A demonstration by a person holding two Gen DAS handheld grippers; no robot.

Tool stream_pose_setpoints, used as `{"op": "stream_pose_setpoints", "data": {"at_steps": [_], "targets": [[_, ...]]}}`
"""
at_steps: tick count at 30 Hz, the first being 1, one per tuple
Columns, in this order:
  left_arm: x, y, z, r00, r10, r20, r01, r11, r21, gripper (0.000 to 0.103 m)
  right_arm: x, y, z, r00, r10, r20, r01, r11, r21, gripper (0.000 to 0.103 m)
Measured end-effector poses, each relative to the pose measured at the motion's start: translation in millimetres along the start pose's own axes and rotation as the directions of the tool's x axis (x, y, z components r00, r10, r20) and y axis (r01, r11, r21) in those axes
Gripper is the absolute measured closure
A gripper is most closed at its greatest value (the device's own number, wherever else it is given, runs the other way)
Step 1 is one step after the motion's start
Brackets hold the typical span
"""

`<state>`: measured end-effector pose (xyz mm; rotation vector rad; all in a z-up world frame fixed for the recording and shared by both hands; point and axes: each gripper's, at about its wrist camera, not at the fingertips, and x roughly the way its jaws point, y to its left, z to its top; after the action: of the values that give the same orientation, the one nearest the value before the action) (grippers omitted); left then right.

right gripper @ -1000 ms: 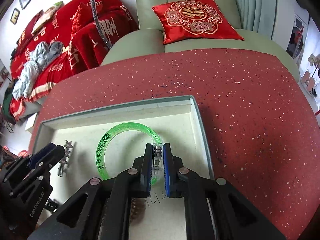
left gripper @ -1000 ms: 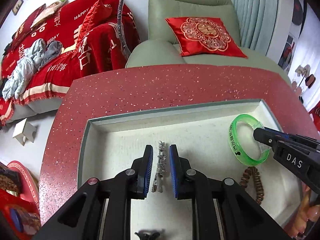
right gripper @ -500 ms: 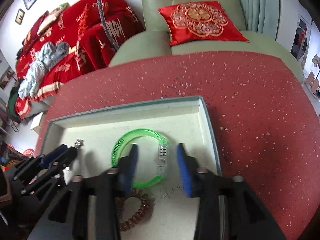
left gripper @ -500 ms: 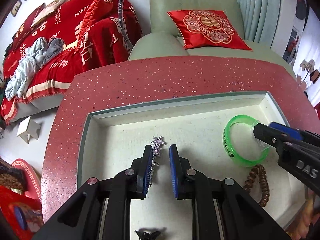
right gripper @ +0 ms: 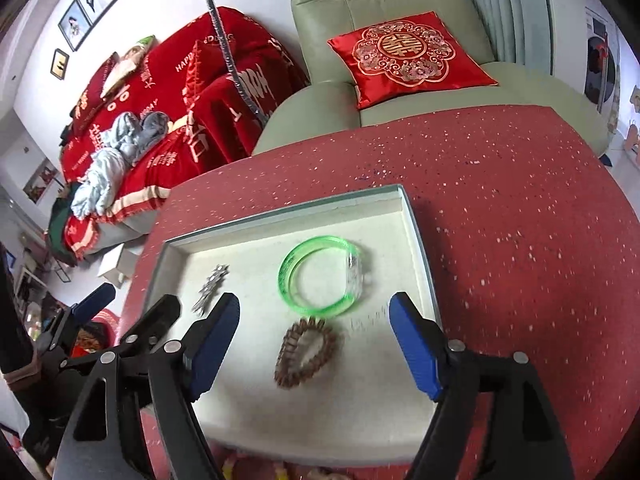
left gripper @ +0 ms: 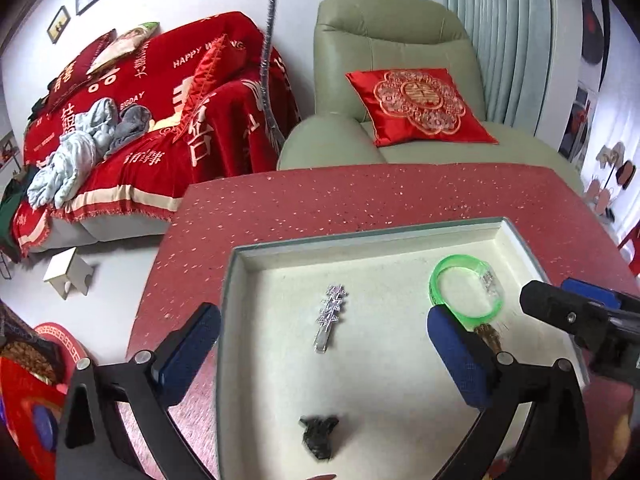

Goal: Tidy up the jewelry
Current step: 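Carry the bangle into the tray and open the right tool while the left tool releases the hairpin there, then move the right tool to the yellow cord keychain while the left tool moves to the braided bracelet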

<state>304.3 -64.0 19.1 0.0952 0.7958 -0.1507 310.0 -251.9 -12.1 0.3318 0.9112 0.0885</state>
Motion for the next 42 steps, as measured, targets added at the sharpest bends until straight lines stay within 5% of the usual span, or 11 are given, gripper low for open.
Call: {"op": "stream_pose_setpoints", "data": {"at_steps": [8, 16, 28, 42], "targets": [[-42, 28, -36, 0.999, -0.049, -0.011, 0.048, 0.998, -0.051, 0.000, -27, -13, -29, 0.998, 0.061, -0.023, -0.059, 0.996, 0.071, 0.022], [-68, 46, -82, 0.999, 0.030, -0.022, -0.031, 0.998, -0.051, 0.000, -58, -18, -59, 1.000, 0.014, 0.003, -0.014, 0.998, 0.065, 0.022], [-77, 48, -141, 0.993, -0.052, -0.105, 0.042, 0.995, -0.093, 0.000, -76, -21, -123, 0.997, -0.044, -0.069, 0.044, 0.999, -0.005, 0.022], [-73, 36, -148, 0.991, -0.073, -0.114, 0.067, 0.996, -0.061, 0.000, -75, -39, -153, 0.985, -0.144, -0.096, 0.140, 0.989, -0.046, 0.022]]}}
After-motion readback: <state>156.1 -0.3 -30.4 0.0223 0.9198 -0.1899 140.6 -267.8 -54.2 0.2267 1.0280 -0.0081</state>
